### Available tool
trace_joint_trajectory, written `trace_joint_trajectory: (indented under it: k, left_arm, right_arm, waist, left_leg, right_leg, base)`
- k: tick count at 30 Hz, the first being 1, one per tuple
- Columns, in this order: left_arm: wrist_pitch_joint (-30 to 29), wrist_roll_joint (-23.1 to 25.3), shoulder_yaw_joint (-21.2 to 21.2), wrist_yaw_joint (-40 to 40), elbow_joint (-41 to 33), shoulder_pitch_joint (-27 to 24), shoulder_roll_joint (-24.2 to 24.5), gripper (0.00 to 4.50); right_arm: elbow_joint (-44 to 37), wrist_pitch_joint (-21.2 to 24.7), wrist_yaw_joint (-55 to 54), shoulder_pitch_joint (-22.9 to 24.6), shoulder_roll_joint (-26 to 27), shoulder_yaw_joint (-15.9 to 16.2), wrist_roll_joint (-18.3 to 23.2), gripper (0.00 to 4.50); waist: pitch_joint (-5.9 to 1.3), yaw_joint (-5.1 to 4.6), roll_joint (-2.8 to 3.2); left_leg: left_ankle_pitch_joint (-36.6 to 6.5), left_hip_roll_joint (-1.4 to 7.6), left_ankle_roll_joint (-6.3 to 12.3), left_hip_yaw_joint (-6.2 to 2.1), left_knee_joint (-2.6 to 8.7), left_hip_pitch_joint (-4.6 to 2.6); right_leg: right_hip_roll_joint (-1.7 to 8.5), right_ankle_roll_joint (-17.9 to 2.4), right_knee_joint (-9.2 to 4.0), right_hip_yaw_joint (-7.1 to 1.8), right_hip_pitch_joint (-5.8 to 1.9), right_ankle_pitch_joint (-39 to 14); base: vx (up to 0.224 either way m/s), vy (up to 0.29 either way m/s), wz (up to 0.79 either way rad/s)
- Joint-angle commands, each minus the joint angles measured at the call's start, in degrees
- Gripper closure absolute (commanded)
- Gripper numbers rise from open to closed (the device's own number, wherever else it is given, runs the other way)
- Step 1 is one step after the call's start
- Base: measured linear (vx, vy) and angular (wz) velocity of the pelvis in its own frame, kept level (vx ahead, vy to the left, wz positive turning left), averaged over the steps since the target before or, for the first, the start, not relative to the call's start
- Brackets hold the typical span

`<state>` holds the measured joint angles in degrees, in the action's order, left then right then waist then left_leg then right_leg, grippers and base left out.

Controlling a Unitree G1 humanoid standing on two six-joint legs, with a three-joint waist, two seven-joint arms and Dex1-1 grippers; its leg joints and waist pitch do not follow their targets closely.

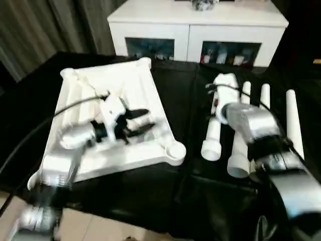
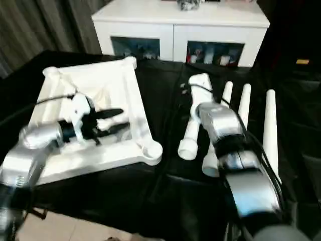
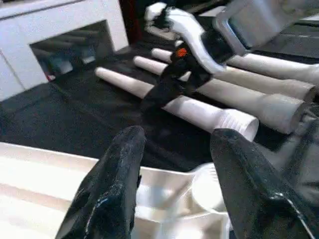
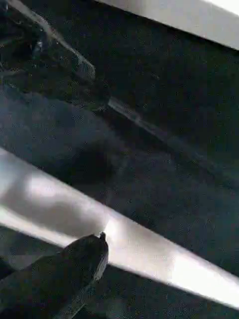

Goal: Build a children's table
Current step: Move to table, then pick table leg

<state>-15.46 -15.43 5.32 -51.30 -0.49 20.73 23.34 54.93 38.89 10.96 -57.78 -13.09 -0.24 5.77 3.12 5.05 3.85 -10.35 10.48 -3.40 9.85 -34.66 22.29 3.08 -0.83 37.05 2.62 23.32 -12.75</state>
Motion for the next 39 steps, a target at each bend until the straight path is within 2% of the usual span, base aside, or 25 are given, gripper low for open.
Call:
trace_joint_trajectory:
  k: [1,2,3,4,6,9,10,11,13,14,16,22,25,27,35,36,37,39]
  left_arm:
    - [-3.1,0.7,1.0,1.4,-4.5,-1.0,0.3,2.02]
    - [-4.3,0.2,1.4,1.9,-6.3,-1.5,0.4,2.02]
    - [-4.3,0.2,1.4,1.9,-6.3,-1.5,0.4,2.02]
    - [-6.9,-0.3,1.9,3.0,-9.2,-2.2,0.9,2.02]
    - [-9.0,-0.2,2.3,3.8,-11.4,-2.6,1.5,1.94]
    - [-10.8,-0.3,2.8,3.0,-12.9,-2.5,2.6,1.94]
    - [-11.7,-0.4,2.8,2.7,-13.7,-2.4,3.0,1.94]
    - [-12.0,-0.2,2.9,2.7,-13.9,-2.2,3.2,1.94]
    - [-12.6,0.0,3.0,2.7,-14.3,-2.1,3.5,1.94]
    - [-13.0,0.1,3.1,2.4,-14.4,-2.0,4.0,1.94]
    - [-13.5,-0.1,3.1,2.6,-14.8,-2.0,4.2,1.94]
    - [-15.2,0.1,3.6,3.5,-16.1,-1.8,4.9,1.94]
    - [-15.2,0.3,3.5,3.7,-16.0,-1.7,4.9,1.94]
    - [-15.4,0.6,3.2,4.5,-15.9,-1.6,4.8,1.94]
    - [-16.4,1.7,1.9,7.2,-14.1,-0.3,4.9,1.94]
    - [-16.9,2.4,0.7,9.7,-12.5,1.0,4.0,1.65]
    - [-16.9,2.4,0.7,9.7,-12.5,1.0,4.0,1.58]
    - [-18.1,2.5,-0.8,12.5,-10.8,2.5,2.7,1.46]
  right_arm:
    - [3.7,1.2,-2.5,-1.6,0.3,-1.0,-0.4,0.0]
    - [4.9,1.1,-3.8,-2.1,0.3,-1.6,-0.2,0.0]
    - [4.9,1.1,-3.8,-2.1,0.3,-1.6,-0.2,0.0]
    - [7.4,1.1,-4.9,-2.8,0.5,-3.0,0.3,0.0]
    - [9.5,1.5,-5.0,-3.3,0.8,-4.0,0.7,0.36]
    - [11.2,2.4,-4.8,-3.2,1.0,-5.1,1.5,0.5]
    - [12.1,2.7,-4.6,-3.3,1.0,-5.5,2.0,0.77]
    - [12.4,2.5,-4.8,-3.3,0.9,-5.6,2.1,0.77]
    - [12.8,2.2,-5.2,-3.4,0.7,-5.7,2.1,0.82]
    - [13.1,2.4,-5.0,-3.5,0.6,-6.3,2.5,1.03]
    - [13.5,2.4,-5.0,-3.7,0.6,-6.6,2.5,1.15]
    - [15.4,1.6,-4.7,-4.3,0.0,-6.7,1.5,1.59]
    - [15.5,1.5,-4.7,-4.4,0.0,-7.1,1.6,1.98]
    - [15.5,1.3,-4.7,-4.6,-0.1,-7.8,1.9,2.07]
    - [14.7,-0.5,-5.6,-4.9,-0.7,-12.9,6.1,2.67]
    - [13.3,-1.1,-4.5,-4.7,-0.9,-13.9,7.2,2.69]
    - [13.3,-1.1,-4.5,-4.7,-0.9,-13.9,7.2,2.7]
    - [11.0,-2.7,-3.2,-4.3,-0.7,-16.2,9.3,2.72]
  waist:
    - [-4.25,-0.14,-0.88]
    - [-4.21,-0.01,-1.03]
    - [-4.18,0.06,-0.91]
    - [-4.02,0.05,-0.82]
    - [-4.06,-0.27,-1.0]
    - [-3.94,-0.26,-1.06]
    - [-4.03,-0.23,-1.02]
    - [-4.12,-0.25,-1.17]
    - [-4.21,-0.16,-1.04]
    - [-4.28,-0.13,-1.01]
    - [-4.26,-0.11,-1.05]
    - [-4.18,-0.17,-1.1]
    - [-4.21,-0.17,-1.16]
    - [-4.25,-0.16,-1.23]
    - [-4.36,-0.06,-1.37]
    - [-4.34,-0.07,-1.4]
    - [-4.39,-0.08,-1.33]
    - [-4.43,-0.03,-1.37]
  left_leg:
    - [-5.5,2.42,1.08,-0.32,3.07,-0.93]
    - [-5.8,2.39,0.58,-0.26,3.15,-1.14]
    - [-6.0,2.4,0.31,-0.29,3.18,-1.17]
    - [-6.9,2.32,-0.31,-0.26,3.31,-1.21]
    - [-8.6,2.25,-1.49,-0.37,3.41,-1.22]
    - [-9.0,2.09,-1.53,-0.38,3.42,-1.14]
    - [-8.2,2.04,-1.37,-0.34,3.33,-1.05]
    - [-7.7,1.99,-1.32,-0.31,3.27,-0.97]
    - [-6.8,1.98,-1.12,-0.29,3.16,-0.95]
    - [-6.3,1.99,-0.89,-0.29,3.1,-0.96]
    - [-6.2,1.97,-0.72,-0.26,3.06,-0.92]
    - [-6.9,1.92,-0.78,-0.23,3.07,-0.92]
    - [-6.6,1.94,-0.71,-0.23,3.03,-0.9]
    - [-6.3,1.93,-0.62,-0.23,3.0,-0.85]
    - [-5.2,1.83,0.13,-0.2,2.86,-0.83]
    - [-5.5,1.82,0.18,-0.16,2.84,-0.82]
    - [-5.5,1.81,0.16,-0.16,2.78,-0.85]
    - [-5.2,1.78,0.38,-0.22,2.77,-0.85]
  right_leg:
    - [4.23,-14.6,-3.69,-2.47,-3.24,0.4]
    - [4.19,-14.3,-3.82,-2.54,-3.09,-0.3]
    - [4.22,-14.1,-3.77,-2.56,-3.03,-0.6]
    - [4.09,-13.7,-3.92,-2.51,-2.94,-1.5]
    - [4.08,-13.3,-3.75,-2.49,-3.09,-1.7]
    - [4.17,-13.0,-3.96,-2.52,-3.15,-2.5]
    - [4.08,-13.1,-3.86,-2.51,-3.16,-1.4]
    - [4.07,-13.2,-3.74,-2.5,-3.28,-0.8]
    - [4.06,-13.4,-3.64,-2.43,-3.22,0.4]
    - [4.04,-13.5,-3.54,-2.4,-3.23,1.3]
    - [4.03,-13.6,-3.51,-2.41,-3.23,1.6]
    - [4.05,-13.6,-3.68,-2.41,-3.22,-0.1]
    - [4.0,-13.6,-3.63,-2.37,-3.2,0.1]
    - [4.02,-13.6,-3.55,-2.39,-3.26,0.5]
    - [3.95,-13.6,-3.47,-2.33,-3.28,1.7]
    - [3.98,-13.6,-3.51,-2.35,-3.28,1.4]
    - [3.95,-13.6,-3.46,-2.36,-3.31,1.6]
    - [3.97,-13.6,-3.47,-2.33,-3.41,2.2]
  base:
    - [0.0,0.0,0.0]
    - [0.0,0.0,0.0]
    - [0.0,0.0,0.0]
    - [0.0,0.0,0.0]
    - [0.0,0.0,0.0]
    - [0.0,0.0,0.0]
    - [0.0,0.0,0.0]
    - [0.0,0.0,0.0]
    - [0.0,0.0,0.0]
    - [0.0,0.0,0.0]
    - [0.0,0.0,0.0]
    - [0.0,0.0,0.0]
    - [0.0,0.0,0.0]
    - [0.0,0.0,0.0]
    - [0.0,0.0,0.0]
    - [0.0,0.0,0.0]
    - [0.0,0.0,0.0]
    - [0.0,0.0,0.0]
